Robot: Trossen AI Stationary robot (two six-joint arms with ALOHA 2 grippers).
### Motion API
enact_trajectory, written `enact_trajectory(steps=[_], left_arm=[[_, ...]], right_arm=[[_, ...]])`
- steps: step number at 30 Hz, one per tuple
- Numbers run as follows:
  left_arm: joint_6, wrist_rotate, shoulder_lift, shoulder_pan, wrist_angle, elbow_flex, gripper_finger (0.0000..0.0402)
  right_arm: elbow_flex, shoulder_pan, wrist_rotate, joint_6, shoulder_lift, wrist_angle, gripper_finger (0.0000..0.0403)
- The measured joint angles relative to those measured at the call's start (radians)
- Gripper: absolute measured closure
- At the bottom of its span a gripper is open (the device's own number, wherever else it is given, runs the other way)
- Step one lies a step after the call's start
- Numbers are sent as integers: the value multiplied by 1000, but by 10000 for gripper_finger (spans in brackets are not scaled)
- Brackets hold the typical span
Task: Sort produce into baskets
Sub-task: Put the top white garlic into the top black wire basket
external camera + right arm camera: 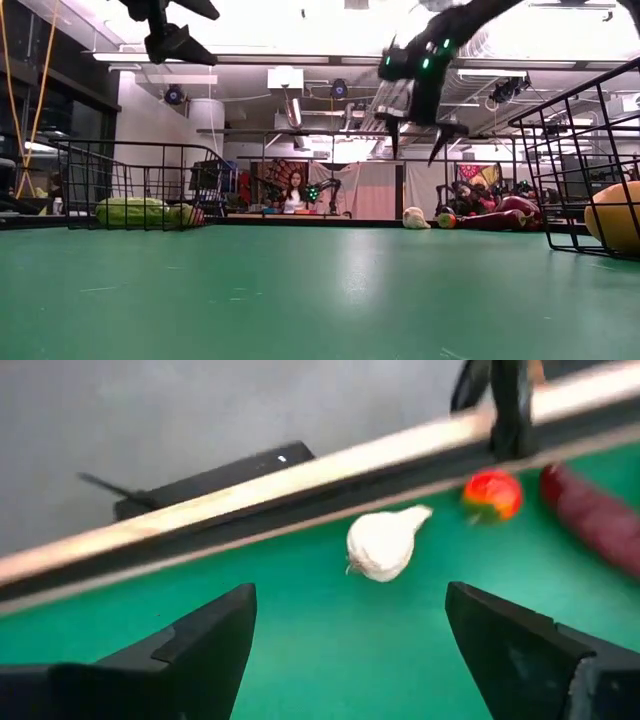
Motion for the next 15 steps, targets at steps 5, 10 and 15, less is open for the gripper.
enact_trajectory(steps=[5, 10, 15], left_arm=[[2, -22, 0, 0, 0, 0, 48], [-17, -105, 0, 0, 0, 0, 48], [-19, -158, 0, 0, -1, 0, 48]], right_arm=[[0, -32, -30, 167, 113, 87, 84], [0, -33, 47, 317, 147, 52, 84], [1, -25, 73, 357, 153, 45, 84]])
